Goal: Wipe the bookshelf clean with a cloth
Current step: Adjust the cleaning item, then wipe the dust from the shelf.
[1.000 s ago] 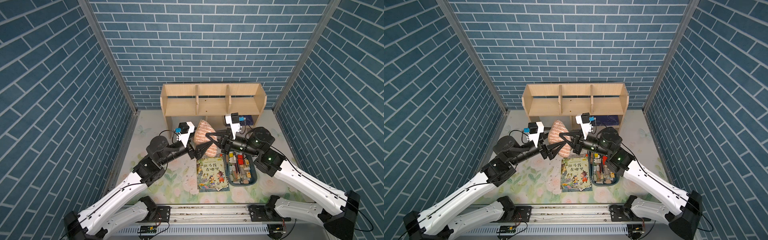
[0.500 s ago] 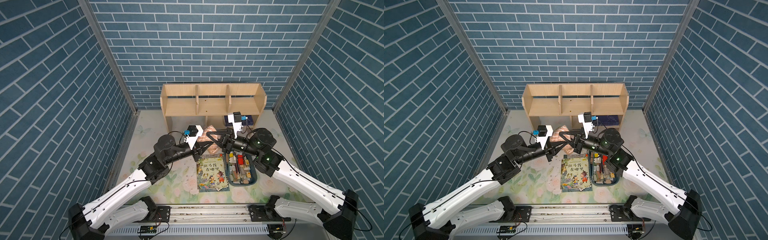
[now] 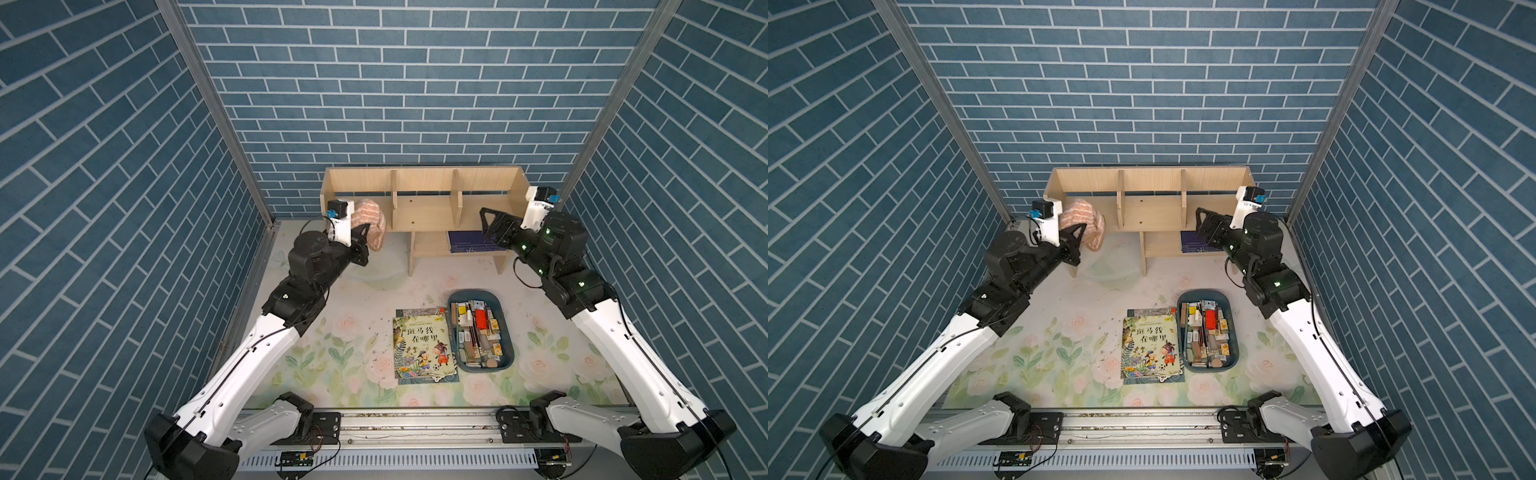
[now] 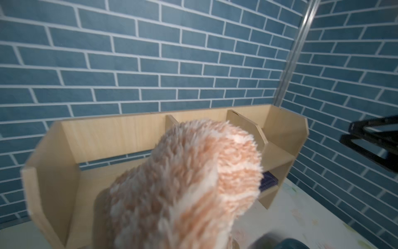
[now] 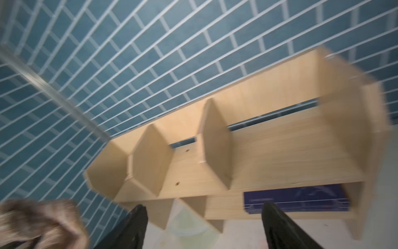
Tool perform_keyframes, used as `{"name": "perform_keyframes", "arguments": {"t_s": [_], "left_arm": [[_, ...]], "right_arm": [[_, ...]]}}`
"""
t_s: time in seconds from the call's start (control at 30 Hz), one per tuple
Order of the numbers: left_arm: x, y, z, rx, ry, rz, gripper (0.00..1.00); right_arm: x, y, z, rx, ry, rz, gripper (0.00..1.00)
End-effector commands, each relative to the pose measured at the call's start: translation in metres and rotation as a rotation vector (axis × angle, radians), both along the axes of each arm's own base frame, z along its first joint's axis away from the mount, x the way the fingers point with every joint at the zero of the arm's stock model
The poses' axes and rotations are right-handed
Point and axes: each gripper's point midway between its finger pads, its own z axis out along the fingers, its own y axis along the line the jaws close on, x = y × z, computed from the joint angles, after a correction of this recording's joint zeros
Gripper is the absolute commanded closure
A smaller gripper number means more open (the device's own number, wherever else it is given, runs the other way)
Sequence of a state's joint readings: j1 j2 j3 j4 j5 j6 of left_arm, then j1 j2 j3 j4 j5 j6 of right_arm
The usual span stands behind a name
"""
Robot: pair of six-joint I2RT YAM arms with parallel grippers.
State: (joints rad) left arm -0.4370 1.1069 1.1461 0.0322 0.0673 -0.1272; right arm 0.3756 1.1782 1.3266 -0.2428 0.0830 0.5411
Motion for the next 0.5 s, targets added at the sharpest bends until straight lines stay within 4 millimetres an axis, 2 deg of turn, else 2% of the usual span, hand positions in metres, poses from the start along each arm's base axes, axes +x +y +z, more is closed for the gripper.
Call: {"name": "perform_keyframes", "arguments": {"t_s": [0.0,0.07,0.17,0.3,0.4,0.47], "left_arm": [[0.016,0.011,0.014,-0.020,-0.007,0.039,1.00],[0.035,0.009,0.006,-0.004,0.018,0.040,1.00],[0.061,0.000,-0.012,0.027,0.044,0.011,1.00],[0.085,-0.002,-0.029,0.023,0.063,0.016,1.00],[0.099,0.004,-0.032,-0.009,0.097,0.032,1.00],[0.107,0.002,-0.035,-0.002,0.118,0.029,1.00]], "right_arm": [[0.022,-0.064,-0.024,-0.177,0.108,-0.238,0.11],[0.040,-0.084,-0.028,-0.185,0.113,-0.279,0.10],[0.067,-0.097,-0.033,-0.187,0.088,-0.255,0.10],[0.091,-0.080,-0.035,-0.253,0.001,-0.114,0.09],[0.098,-0.076,-0.036,-0.286,0.046,-0.074,0.09],[0.099,-0.075,-0.040,-0.288,0.095,-0.062,0.05]]}}
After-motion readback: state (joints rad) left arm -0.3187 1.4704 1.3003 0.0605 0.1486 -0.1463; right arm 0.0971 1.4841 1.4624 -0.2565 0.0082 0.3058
